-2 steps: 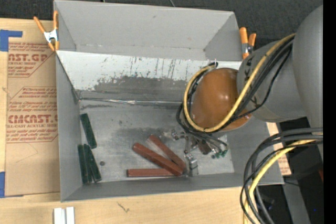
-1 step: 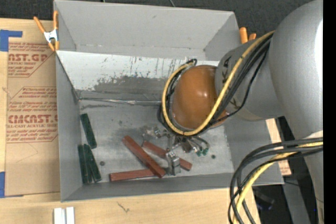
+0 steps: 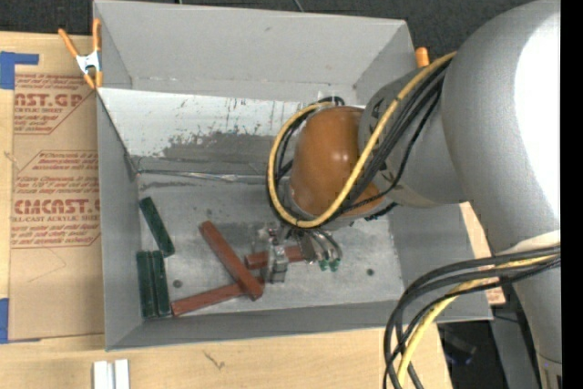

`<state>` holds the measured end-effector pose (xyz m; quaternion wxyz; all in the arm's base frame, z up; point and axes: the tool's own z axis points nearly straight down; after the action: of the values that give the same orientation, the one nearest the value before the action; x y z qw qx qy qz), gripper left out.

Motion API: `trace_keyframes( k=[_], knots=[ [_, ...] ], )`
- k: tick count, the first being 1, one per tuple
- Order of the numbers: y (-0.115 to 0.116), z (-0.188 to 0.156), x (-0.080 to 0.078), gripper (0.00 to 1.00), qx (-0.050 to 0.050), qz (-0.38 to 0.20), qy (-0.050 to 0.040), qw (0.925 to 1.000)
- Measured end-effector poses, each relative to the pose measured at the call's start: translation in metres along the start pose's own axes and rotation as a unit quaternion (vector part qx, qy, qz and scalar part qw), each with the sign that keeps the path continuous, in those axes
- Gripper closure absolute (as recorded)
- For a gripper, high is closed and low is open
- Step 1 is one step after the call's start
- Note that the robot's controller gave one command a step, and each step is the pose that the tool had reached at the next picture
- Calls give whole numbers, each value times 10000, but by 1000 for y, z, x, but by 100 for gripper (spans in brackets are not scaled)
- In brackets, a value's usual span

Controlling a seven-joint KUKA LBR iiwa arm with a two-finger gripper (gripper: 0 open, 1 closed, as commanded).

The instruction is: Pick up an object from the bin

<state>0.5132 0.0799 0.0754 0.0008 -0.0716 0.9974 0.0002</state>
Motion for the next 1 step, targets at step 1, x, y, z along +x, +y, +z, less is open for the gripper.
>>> trace_keyframes(
  k=[1],
  knots=[
    [0, 0, 0, 100, 1, 0, 0, 10000]
  ],
)
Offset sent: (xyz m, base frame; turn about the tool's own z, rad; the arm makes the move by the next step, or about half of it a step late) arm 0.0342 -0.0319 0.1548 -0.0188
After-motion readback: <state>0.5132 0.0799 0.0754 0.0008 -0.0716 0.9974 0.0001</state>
